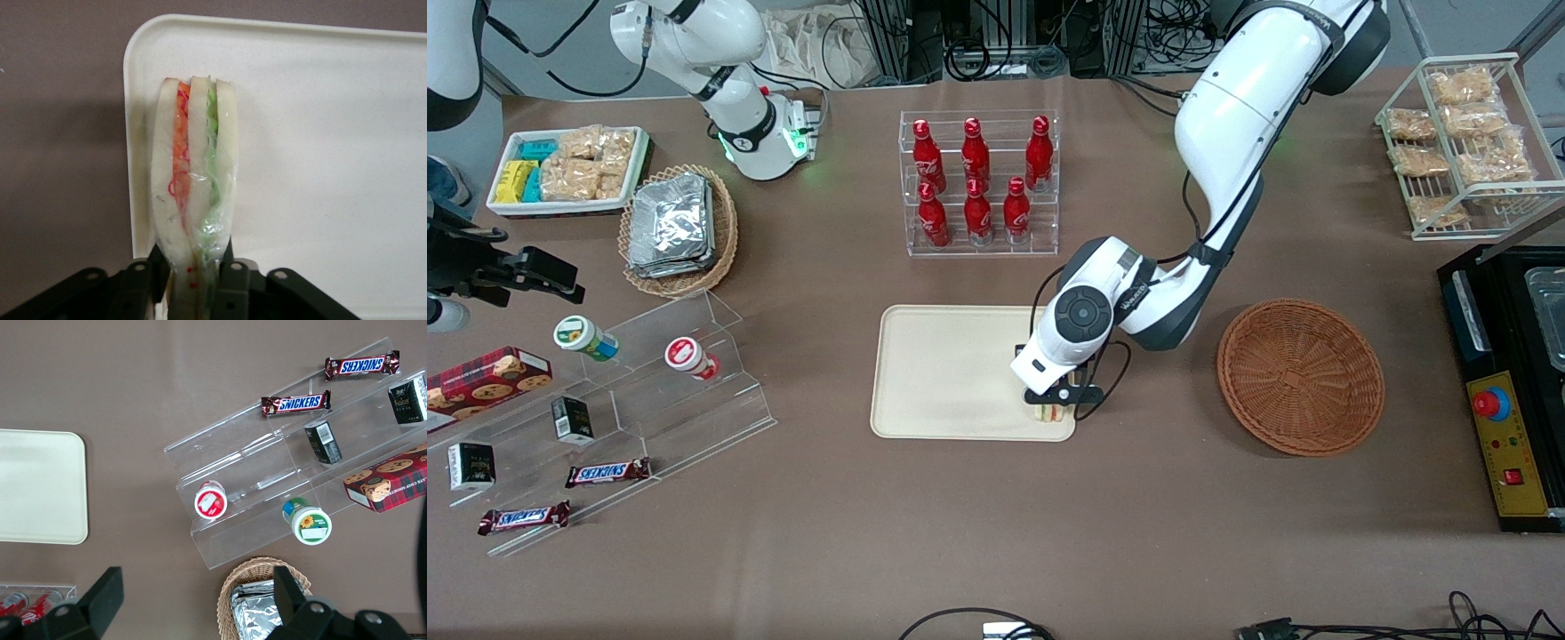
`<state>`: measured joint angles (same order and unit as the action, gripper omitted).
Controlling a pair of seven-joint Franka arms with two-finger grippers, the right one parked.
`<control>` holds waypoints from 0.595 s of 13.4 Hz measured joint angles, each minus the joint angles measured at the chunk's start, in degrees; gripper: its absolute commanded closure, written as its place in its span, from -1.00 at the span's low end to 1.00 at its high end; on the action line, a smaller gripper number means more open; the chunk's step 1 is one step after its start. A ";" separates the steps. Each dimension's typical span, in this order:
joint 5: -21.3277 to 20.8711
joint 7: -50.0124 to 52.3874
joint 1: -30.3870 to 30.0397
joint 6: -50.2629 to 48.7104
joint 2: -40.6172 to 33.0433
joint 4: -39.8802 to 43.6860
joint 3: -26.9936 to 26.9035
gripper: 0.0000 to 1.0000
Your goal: Place sandwich from basket to tray
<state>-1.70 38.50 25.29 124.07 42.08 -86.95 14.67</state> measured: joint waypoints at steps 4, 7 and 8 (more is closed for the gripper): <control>-0.01 0.00 0.00 0.27 0.02 1.04 -0.01 -1.00; -0.17 0.60 -0.27 -1.22 -0.99 3.75 -0.29 -1.00; -0.25 0.64 -0.43 -2.95 -1.92 4.12 -0.51 -1.00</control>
<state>-1.94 39.14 24.86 121.12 40.16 -82.83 14.16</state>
